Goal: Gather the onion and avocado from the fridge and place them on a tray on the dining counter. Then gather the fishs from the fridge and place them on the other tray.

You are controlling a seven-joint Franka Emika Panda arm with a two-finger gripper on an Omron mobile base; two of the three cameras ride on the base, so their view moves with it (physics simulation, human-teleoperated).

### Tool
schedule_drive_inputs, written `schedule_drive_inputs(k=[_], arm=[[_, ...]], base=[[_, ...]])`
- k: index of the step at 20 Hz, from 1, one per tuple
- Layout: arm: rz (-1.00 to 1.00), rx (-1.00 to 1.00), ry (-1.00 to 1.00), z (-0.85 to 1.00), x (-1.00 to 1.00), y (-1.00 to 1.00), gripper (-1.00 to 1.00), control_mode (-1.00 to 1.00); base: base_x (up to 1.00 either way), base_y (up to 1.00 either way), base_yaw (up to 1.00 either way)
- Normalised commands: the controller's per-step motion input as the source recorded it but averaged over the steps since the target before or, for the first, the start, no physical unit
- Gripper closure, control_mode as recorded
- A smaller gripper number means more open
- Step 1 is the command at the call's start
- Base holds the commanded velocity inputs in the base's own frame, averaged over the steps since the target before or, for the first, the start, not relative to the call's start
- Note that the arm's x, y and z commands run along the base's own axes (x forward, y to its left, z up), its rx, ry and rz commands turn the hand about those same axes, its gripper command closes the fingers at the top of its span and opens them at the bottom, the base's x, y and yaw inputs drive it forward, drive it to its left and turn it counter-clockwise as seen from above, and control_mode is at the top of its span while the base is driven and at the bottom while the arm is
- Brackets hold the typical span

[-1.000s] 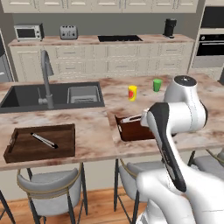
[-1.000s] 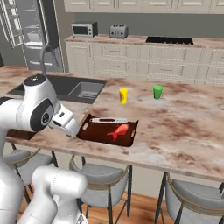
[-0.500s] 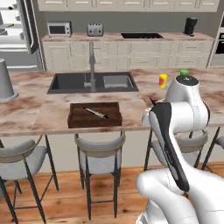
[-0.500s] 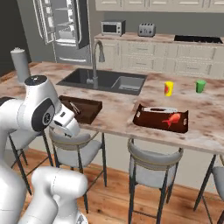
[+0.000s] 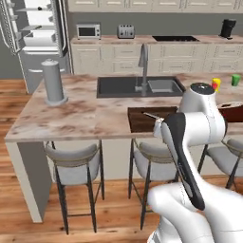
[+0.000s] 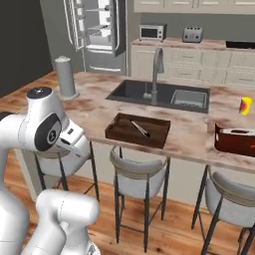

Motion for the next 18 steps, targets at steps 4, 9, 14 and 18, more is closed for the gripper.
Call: schedule_drive_inputs(k=[4,9,14,18], arm=[[0.0,0.0,0.0,0.0,0.0,0.0,-1.0,1.0],[0.0,0.0,0.0,0.0,0.0,0.0,-1.0,1.0],[0.0,0.0,0.0,0.0,0.0,0.0,-1.0,1.0],[0.0,0.0,0.0,0.0,0.0,0.0,-1.0,1.0]], base=[[0.0,1.0,0.01],[0.0,1.0,0.01],[0.04,1.0,0.0],[0.0,1.0,0.0]])
